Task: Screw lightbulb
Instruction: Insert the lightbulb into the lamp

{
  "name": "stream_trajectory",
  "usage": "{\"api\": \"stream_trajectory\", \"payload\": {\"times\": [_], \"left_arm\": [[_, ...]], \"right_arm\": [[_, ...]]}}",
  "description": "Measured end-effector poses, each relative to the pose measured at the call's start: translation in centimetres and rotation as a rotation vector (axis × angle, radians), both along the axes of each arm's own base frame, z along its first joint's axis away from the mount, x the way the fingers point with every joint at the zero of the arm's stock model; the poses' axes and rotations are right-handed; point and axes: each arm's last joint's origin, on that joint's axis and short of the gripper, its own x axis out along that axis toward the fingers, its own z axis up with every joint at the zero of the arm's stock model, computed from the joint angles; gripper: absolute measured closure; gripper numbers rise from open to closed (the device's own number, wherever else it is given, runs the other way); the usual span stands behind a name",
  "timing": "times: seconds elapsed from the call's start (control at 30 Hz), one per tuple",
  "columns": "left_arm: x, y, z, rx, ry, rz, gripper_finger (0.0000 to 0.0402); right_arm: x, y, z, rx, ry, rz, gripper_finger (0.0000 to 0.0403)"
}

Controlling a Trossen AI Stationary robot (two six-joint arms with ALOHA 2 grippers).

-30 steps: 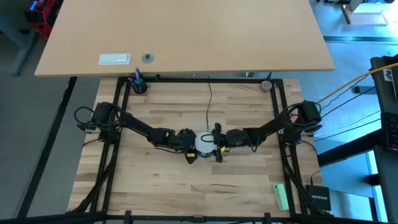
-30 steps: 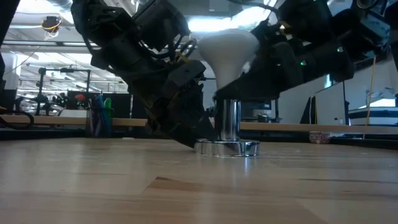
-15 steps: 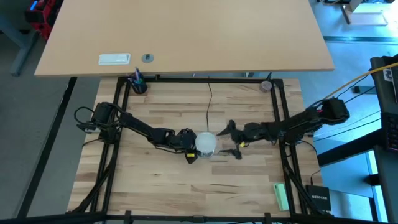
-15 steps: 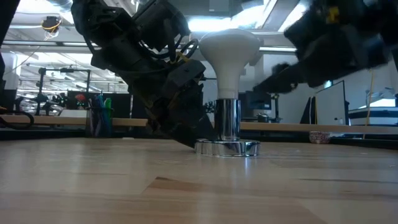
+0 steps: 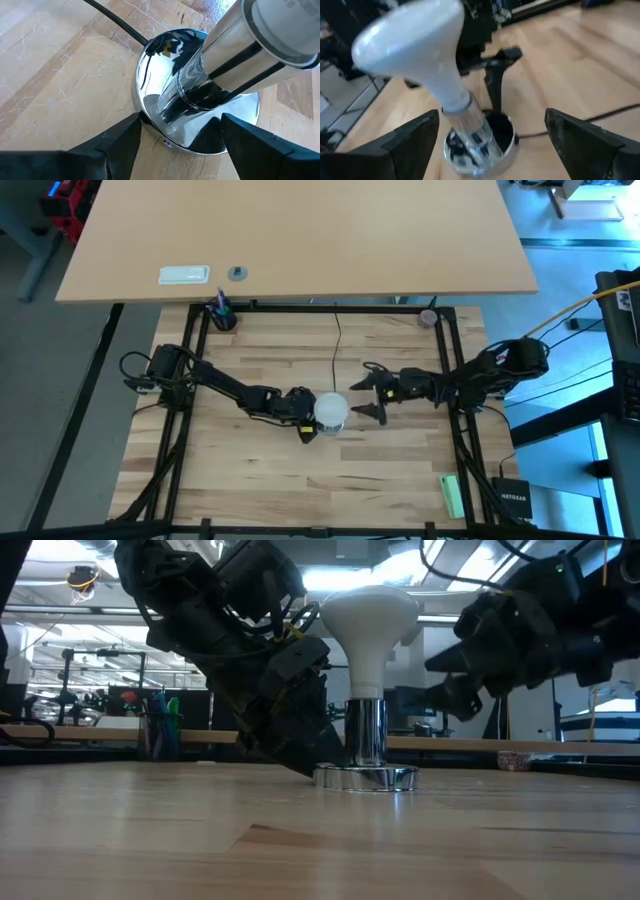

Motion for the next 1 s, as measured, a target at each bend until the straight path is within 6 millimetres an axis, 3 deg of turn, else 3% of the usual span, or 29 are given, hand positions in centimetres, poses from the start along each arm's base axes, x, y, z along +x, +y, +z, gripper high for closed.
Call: {"api": "stream_trajectory", "payload": {"times": [0.2,0.3,0.37,0.47,0.77,1.0], "left_arm": [[0.0,0.1,0.0,0.004,0.0,-0.004,0.0141],[0.0,0.1,0.0,0.004,0.0,-0.004,0.0141],[0.0,0.1,0.0,0.006,0.0,-0.006,0.0141],[0.0,0.1,0.0,0.014,0.0,-0.014,0.0141],[0.0,0.0,0.0,0.016,0.001,-0.019,0.0141],[0.0,0.0,0.0,0.014,0.002,-0.024,0.0141]], "right_arm": [[0.2,-0.1,0.3,-0.058,-0.015,-0.031,0.0038],[0.8,0.2,0.4,-0.152,-0.037,0.096,0.0042],[1.6,0.7,0.6,-0.194,-0.075,0.273,0.005],[3.3,1.0,1.0,-0.212,-0.112,0.39,0.0068],[7.9,-0.2,-0.8,-0.271,-0.105,0.493,0.0112],[8.8,-0.9,-1.0,-0.246,-0.121,0.559,0.0133]]}}
